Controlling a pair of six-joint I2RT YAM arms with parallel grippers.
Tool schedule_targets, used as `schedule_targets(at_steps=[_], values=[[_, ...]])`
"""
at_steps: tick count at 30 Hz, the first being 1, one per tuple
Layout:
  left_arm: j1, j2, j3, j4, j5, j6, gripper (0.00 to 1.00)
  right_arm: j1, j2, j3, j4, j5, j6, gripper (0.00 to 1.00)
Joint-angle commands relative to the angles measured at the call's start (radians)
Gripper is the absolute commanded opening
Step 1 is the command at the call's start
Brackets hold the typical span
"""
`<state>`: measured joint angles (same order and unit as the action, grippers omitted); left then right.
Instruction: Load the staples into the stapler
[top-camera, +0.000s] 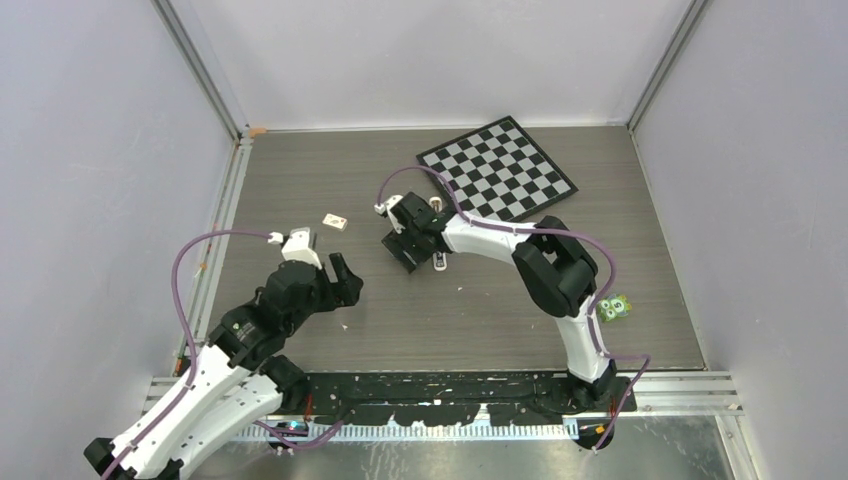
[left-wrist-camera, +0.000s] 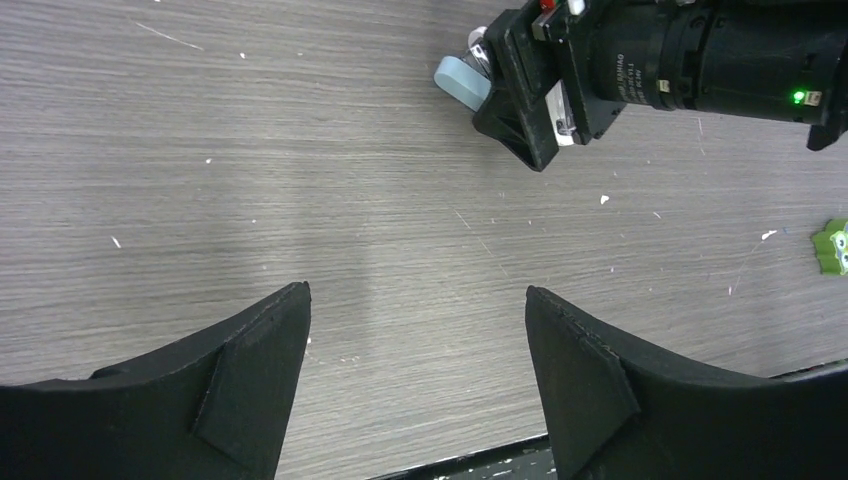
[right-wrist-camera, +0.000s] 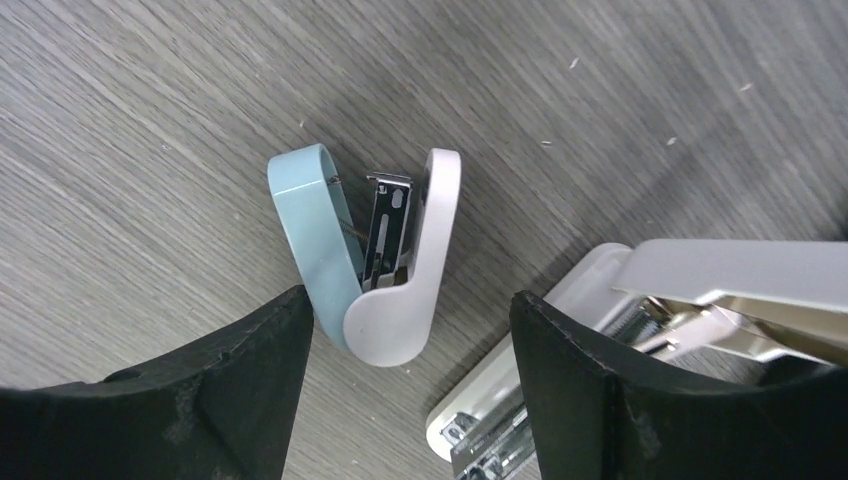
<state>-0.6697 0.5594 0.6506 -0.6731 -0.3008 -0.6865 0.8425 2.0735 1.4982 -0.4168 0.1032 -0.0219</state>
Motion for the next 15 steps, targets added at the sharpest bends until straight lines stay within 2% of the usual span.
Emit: schedule_targets(at_steps=[1, 4, 10, 12, 15], values=[[0.019, 0.027, 0.048, 0.012, 0.054, -0.052, 0.79, 0.005, 0.016, 0.035, 0.042, -0.028, -0.036, 0.74], [0.044, 0.048, 0.051, 0.01, 0.089, -0.076, 0.79, 0.008, 0.013, 0.019, 0.073, -0.027, -0.034, 0.67], [0.214, 0.074, 0.021, 0.043, 0.286, -0.151, 0.75, 0.015, -0.062, -0.06, 0.154, -0.028, -0.008, 0.4], [0.301, 0.074, 0.001, 0.076, 0.418, -0.184, 0.73, 0.019, -0.118, -0.115, 0.211, -0.029, 0.011, 0.39], [0.385, 0.079, -0.021, 0.143, 0.5, -0.214, 0.72, 0.024, -0.211, -0.191, 0.261, -0.038, 0.061, 0.38]])
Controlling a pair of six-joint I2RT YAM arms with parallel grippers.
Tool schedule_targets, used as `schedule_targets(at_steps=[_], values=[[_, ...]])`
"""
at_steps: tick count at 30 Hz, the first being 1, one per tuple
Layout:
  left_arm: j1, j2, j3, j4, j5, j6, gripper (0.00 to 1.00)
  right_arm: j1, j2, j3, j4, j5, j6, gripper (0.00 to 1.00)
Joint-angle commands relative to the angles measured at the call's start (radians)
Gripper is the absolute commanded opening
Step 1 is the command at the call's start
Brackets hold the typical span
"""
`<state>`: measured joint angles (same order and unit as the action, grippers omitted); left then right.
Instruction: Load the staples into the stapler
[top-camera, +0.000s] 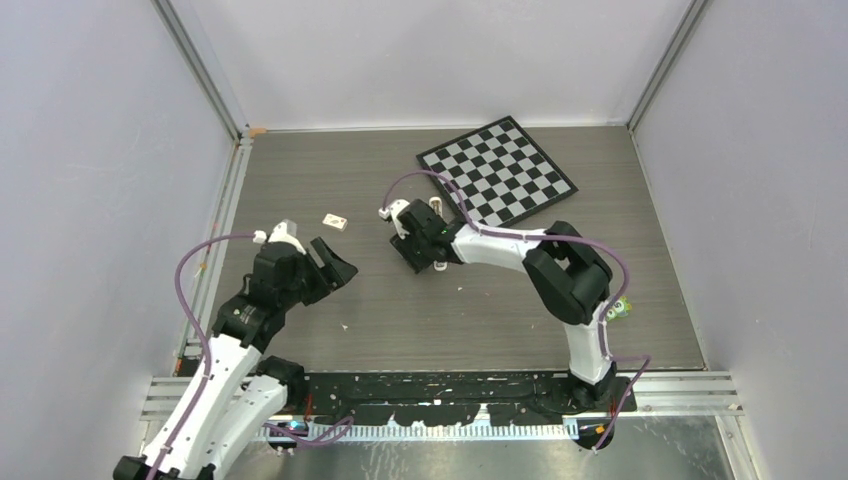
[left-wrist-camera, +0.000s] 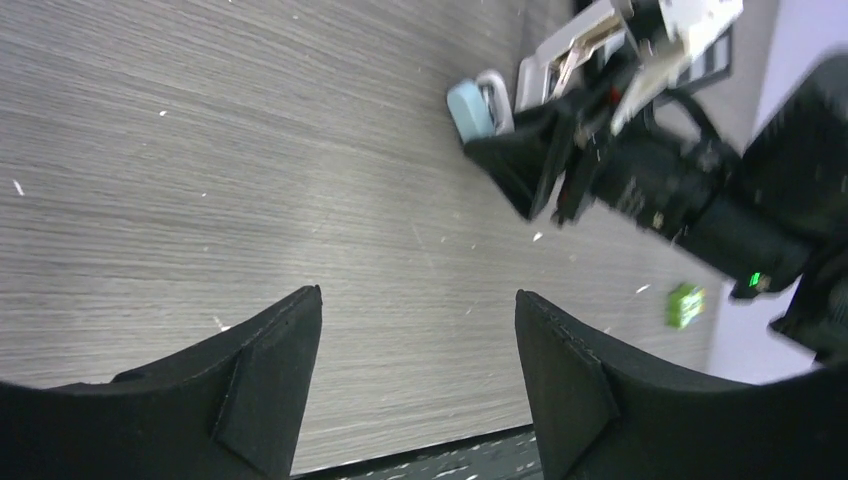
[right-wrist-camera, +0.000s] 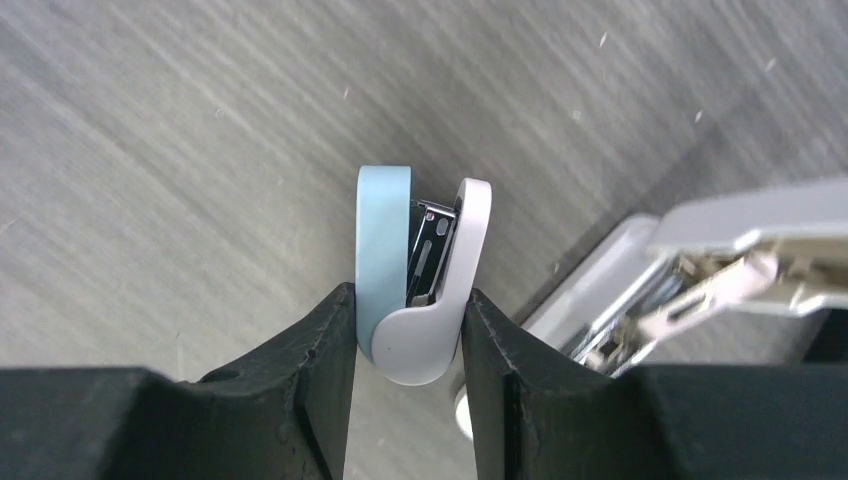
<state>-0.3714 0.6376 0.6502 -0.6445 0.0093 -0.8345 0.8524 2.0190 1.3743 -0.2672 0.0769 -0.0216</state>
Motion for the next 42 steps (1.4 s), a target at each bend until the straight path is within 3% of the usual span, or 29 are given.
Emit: schedule_targets(at_steps=[1, 11, 19, 30, 38, 40, 42], values=[[0.089, 0.008, -0.021, 0.136, 0.191, -0.068, 0.72, 0.019, -0.192, -0.093, 0.13, -0.02, 0.087, 0.38], [0.089, 0.165, -0.046, 0.427, 0.341, -0.171, 0.69, 0.112, -0.491, -0.344, 0.353, 0.004, 0.278, 0.39], [0.089, 0.225, -0.071, 0.598, 0.431, -0.171, 0.71, 0.166, -0.513, -0.323, 0.344, 0.028, 0.289, 0.39], [0.089, 0.228, -0.108, 0.636, 0.446, -0.222, 0.59, 0.216, -0.499, -0.312, 0.372, 0.082, 0.303, 0.38], [0.089, 0.222, -0.148, 0.706, 0.451, -0.257, 0.34, 0.242, -0.501, -0.323, 0.404, 0.129, 0.33, 0.39], [0.089, 0.21, -0.16, 0.734, 0.452, -0.262, 0.21, 0.244, -0.497, -0.323, 0.404, 0.124, 0.335, 0.4], [0.089, 0.194, -0.167, 0.762, 0.456, -0.256, 0.03, 0.243, -0.501, -0.323, 0.393, 0.113, 0.337, 0.48]])
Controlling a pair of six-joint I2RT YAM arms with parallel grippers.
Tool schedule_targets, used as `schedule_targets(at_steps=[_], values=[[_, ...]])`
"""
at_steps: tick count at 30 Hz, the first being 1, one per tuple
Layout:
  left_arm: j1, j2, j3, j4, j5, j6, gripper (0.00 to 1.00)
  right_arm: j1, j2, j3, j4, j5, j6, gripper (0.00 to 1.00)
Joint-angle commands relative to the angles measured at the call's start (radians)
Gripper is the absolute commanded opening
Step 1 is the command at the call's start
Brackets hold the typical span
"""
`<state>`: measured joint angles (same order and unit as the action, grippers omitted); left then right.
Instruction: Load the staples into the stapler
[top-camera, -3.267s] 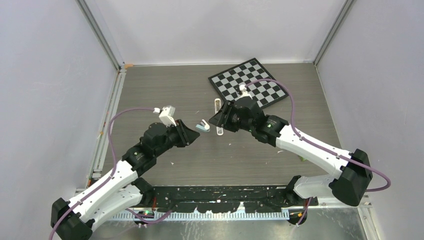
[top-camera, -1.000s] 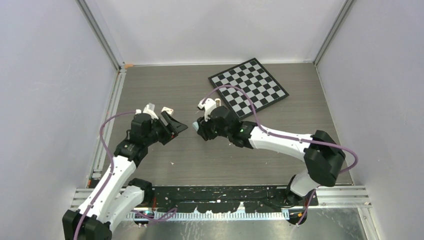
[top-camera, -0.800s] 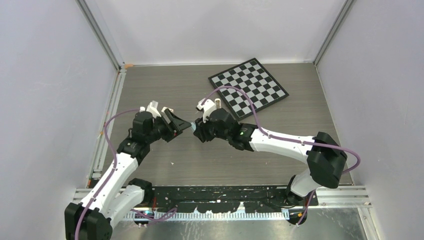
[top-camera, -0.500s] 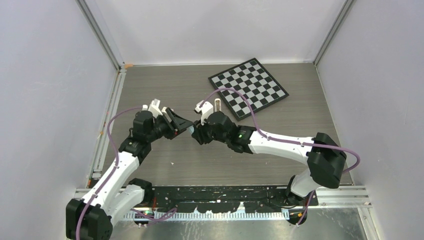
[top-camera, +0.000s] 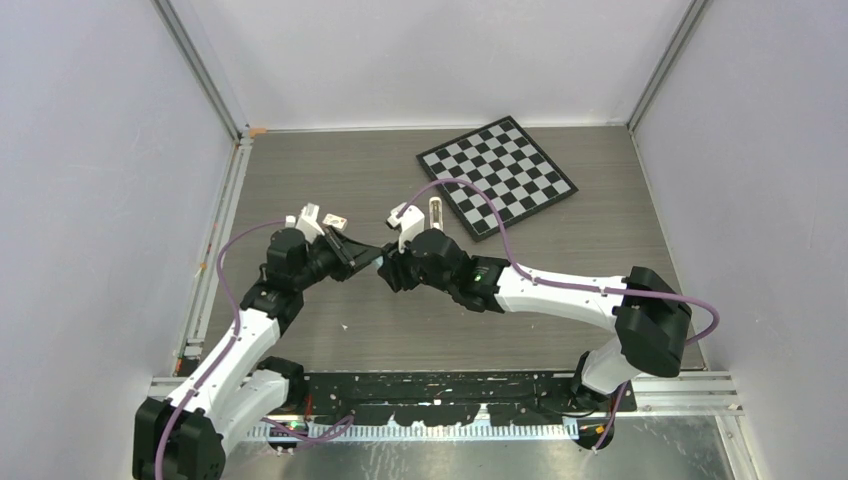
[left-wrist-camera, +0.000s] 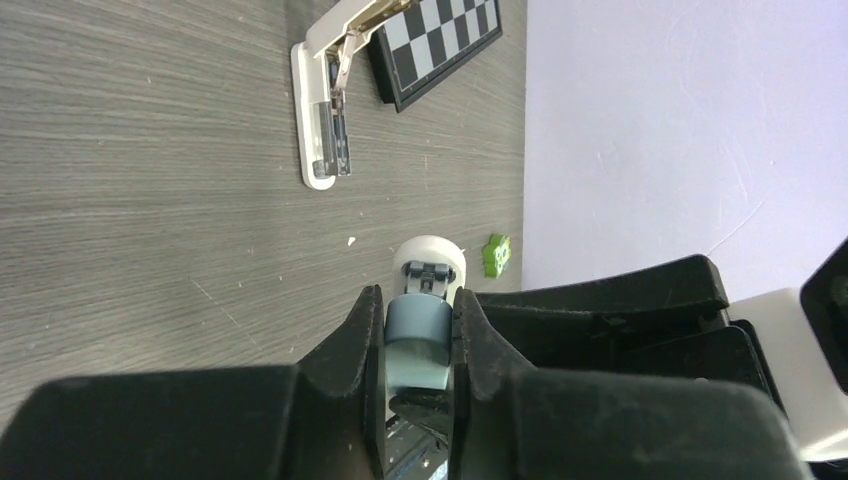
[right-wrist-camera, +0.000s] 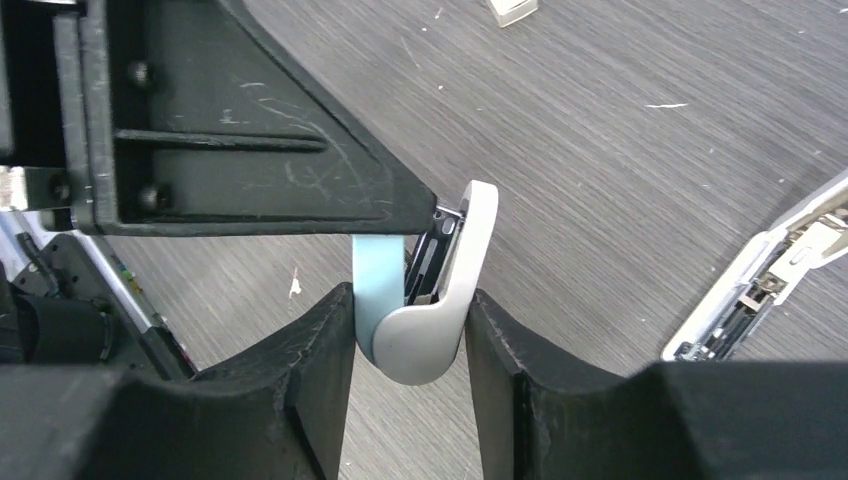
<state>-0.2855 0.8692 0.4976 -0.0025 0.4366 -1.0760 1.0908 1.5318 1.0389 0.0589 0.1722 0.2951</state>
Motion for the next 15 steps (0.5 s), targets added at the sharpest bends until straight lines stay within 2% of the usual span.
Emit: schedule_targets(at_steps=[1, 3, 6, 11, 15], values=[[0.003, -0.046, -0.016, 0.132, 0.031, -0.005, 0.0, 0.006, -0.022, 0.011, 0.056, 0.015, 0.019, 0.55], [0.003, -0.07, -0.007, 0.124, 0.03, 0.046, 0.0, 0.005, -0.053, -0.002, 0.018, 0.032, 0.005, 0.65], [0.003, -0.095, 0.011, 0.106, 0.035, 0.132, 0.0, -0.001, -0.143, -0.034, -0.032, 0.054, -0.012, 0.69], [0.002, -0.076, 0.05, 0.088, 0.099, 0.268, 0.0, -0.018, -0.278, -0.052, -0.13, 0.052, 0.041, 0.68], [-0.011, -0.066, 0.093, 0.018, 0.114, 0.389, 0.0, -0.033, -0.339, -0.057, -0.155, 0.049, 0.151, 0.62]])
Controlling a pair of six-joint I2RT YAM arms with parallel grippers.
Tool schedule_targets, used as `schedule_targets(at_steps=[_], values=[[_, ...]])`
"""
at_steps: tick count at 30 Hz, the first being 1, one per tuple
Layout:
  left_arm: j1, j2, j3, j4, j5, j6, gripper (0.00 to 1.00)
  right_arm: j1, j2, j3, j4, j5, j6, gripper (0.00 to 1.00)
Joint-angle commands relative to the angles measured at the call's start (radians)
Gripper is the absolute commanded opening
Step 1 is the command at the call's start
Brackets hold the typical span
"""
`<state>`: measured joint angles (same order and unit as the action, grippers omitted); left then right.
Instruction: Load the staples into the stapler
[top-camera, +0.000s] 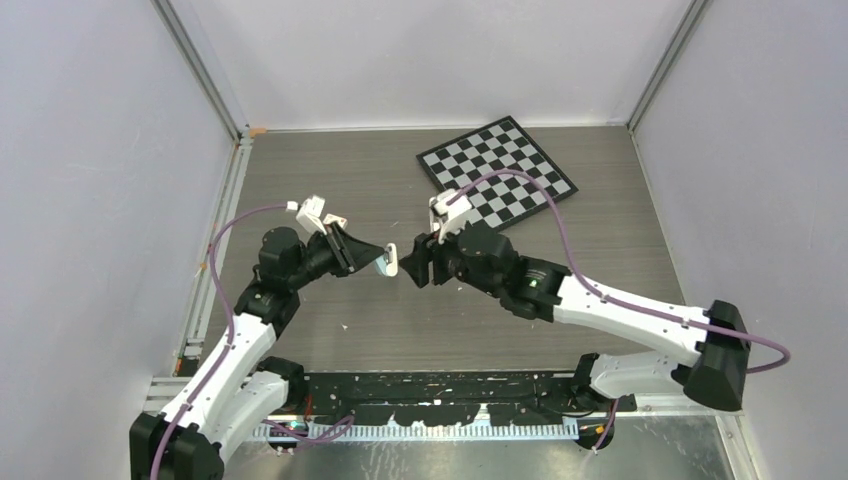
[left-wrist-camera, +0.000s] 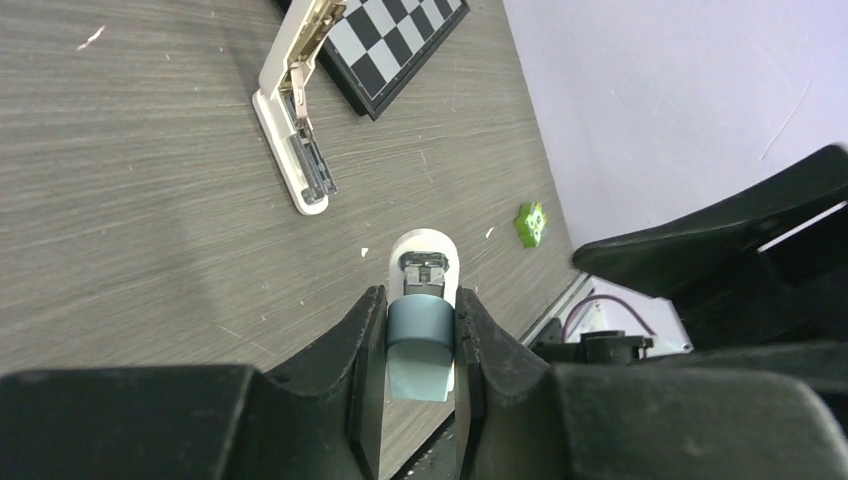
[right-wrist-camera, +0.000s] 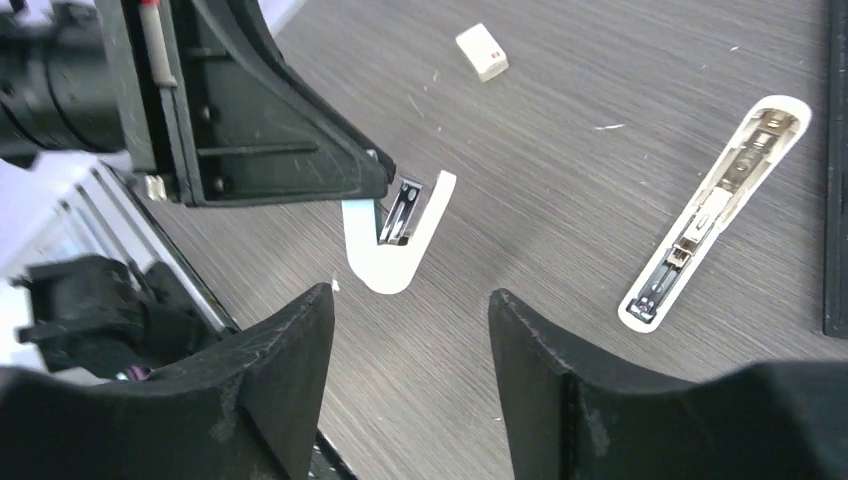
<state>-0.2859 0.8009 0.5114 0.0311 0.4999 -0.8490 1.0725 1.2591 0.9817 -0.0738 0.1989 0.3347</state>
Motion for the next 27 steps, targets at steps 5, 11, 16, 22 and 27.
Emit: schedule_targets(at_steps=[5, 11, 16, 22, 27], values=[[-0.101, -0.005, 0.137, -0.126, -0.035, 0.377, 0.0, -0.027, -0.032, 0.095, -0.167, 0.112, 0.253, 0.5], [-0.2, -0.011, 0.154, -0.14, -0.134, 0.538, 0.0, -0.043, 0.027, 0.18, -0.259, 0.086, 0.438, 0.51], [-0.222, -0.008, 0.169, -0.153, -0.15, 0.599, 0.0, -0.079, 0.046, 0.173, -0.252, 0.054, 0.543, 0.5], [-0.223, -0.014, 0.167, -0.13, -0.131, 0.599, 0.0, -0.105, 0.089, 0.153, -0.219, 0.004, 0.581, 0.5], [-0.223, -0.009, 0.143, -0.077, -0.114, 0.557, 0.0, -0.111, 0.12, 0.152, -0.17, -0.038, 0.587, 0.48]])
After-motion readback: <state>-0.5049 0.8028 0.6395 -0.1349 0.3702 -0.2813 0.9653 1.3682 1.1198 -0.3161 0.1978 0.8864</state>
